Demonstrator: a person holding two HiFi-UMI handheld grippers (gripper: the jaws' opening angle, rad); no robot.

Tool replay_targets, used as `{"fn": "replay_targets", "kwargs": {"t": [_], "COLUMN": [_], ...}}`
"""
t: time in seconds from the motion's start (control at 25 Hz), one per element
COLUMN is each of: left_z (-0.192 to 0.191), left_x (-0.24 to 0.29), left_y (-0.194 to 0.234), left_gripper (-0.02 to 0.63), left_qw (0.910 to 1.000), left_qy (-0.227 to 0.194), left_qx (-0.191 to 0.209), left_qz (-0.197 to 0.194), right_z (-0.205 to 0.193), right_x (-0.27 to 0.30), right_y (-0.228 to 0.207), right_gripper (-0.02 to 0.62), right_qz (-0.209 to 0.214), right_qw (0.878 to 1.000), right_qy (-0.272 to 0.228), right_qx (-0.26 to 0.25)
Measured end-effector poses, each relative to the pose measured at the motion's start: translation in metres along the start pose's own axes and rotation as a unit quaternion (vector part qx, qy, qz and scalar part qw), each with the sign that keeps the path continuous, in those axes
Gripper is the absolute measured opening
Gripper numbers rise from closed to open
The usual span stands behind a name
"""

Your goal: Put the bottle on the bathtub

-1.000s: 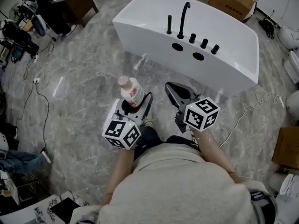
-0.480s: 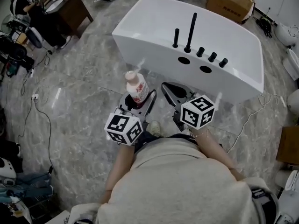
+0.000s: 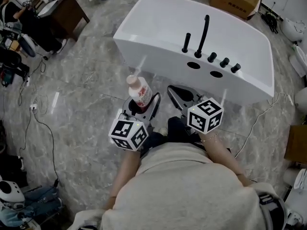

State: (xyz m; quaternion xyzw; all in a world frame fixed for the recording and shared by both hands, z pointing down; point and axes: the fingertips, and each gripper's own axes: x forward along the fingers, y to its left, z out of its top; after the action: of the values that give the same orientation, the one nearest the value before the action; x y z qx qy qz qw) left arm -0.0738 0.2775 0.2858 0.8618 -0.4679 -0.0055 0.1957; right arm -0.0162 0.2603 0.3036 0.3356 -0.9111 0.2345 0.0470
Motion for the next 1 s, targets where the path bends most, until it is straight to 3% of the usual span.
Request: {"fn": "replay_targets", "kwargs": {"t": [0.24, 0.48, 1.0], "left_z": [0.006, 0.02, 0.068], "left_x": [0.02, 0.049, 0.162], "left_y": [0.036, 0.068, 0.164], "left_gripper": [0.236, 0.236, 0.236], "left_qw": [0.9999, 0.9994, 0.9978], "left_qy": [0.007, -0.005, -0.014], "left_qx": [-0.01, -0.026, -0.031], "left_qz": [-0.002, 0.021, 0.058], "right_z": [0.004, 0.022, 0.079], "right_x": [0.038, 0.071, 0.186], "right_y": [-0.023, -0.053, -0.143], "right_gripper": [-0.002, -0.002, -0.002], "right_qz": [-0.006, 0.004, 0.053], "right_qw": [1.0, 1.0, 0.997], "right_qy": [0.016, 0.023, 0.046], "right_qx": [0.012, 0.016, 0.021]}}
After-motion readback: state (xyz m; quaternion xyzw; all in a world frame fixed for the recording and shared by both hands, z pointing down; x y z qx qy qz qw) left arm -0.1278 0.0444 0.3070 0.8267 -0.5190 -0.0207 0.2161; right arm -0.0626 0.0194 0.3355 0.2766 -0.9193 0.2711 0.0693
